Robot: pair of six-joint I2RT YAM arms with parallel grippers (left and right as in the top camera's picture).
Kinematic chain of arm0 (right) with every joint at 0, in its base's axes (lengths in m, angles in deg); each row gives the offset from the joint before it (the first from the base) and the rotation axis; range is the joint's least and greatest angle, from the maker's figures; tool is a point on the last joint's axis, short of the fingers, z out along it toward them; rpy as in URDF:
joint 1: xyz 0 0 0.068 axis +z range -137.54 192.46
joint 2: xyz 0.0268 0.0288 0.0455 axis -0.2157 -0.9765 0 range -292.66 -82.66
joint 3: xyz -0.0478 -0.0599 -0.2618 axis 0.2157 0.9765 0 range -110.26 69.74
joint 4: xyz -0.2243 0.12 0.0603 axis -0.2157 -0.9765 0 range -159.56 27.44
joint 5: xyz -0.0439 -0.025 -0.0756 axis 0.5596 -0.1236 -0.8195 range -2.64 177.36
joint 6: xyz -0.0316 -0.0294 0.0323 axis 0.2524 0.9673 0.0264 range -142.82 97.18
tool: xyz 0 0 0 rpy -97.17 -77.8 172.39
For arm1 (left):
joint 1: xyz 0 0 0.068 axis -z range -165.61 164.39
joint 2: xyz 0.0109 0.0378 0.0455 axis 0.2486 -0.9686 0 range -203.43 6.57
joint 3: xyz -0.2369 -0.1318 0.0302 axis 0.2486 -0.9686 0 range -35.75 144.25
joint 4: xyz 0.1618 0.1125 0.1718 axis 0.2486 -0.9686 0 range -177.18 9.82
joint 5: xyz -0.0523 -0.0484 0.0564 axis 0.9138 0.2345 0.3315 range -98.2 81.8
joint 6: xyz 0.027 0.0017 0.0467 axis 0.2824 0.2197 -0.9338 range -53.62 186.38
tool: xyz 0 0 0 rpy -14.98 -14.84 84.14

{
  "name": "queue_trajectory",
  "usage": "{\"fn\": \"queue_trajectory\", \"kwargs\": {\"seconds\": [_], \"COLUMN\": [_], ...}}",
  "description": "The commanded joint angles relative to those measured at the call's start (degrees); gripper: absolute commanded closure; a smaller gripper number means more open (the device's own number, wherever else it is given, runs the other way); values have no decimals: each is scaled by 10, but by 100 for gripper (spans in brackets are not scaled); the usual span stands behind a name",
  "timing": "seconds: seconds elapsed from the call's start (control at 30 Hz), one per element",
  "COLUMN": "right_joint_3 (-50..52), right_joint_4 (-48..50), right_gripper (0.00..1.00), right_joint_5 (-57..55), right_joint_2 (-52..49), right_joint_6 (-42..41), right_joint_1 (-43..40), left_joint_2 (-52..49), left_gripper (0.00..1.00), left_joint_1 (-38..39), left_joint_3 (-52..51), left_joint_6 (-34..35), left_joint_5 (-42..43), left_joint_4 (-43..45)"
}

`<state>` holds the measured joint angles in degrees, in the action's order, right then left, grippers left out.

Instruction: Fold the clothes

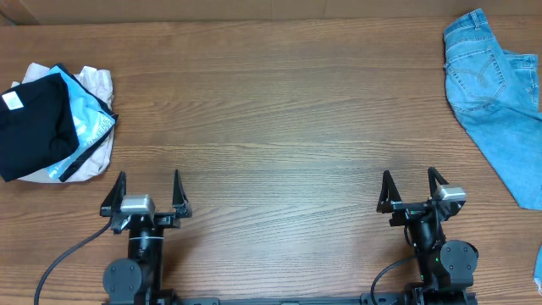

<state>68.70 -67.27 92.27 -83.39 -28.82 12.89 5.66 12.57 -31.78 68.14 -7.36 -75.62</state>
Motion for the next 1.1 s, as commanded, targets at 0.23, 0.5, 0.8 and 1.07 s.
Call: {"fn": "queue_trajectory", "kwargs": {"seconds": [0.23,0.5,0.8,1.07], "right_joint_3": [6,6,6,6], "right_joint_4": [3,3,3,3], "right_gripper": [0,0,0,0], "right_joint_5": [-6,-6,-6,-6], "right_joint_2": [6,6,6,6], "right_joint_6": [-4,-4,-4,-4], "right_joint_1": [2,2,2,2], "left_joint_2": [7,7,7,7], "left_gripper": [0,0,0,0], "left_joint_1": [11,11,11,11], "left_joint_3": [-37,-37,-37,-37], "left_joint_6": [4,4,4,4], "left_joint_5": [15,11,11,11], "left_joint_4": [-56,-89,-89,-89]}}
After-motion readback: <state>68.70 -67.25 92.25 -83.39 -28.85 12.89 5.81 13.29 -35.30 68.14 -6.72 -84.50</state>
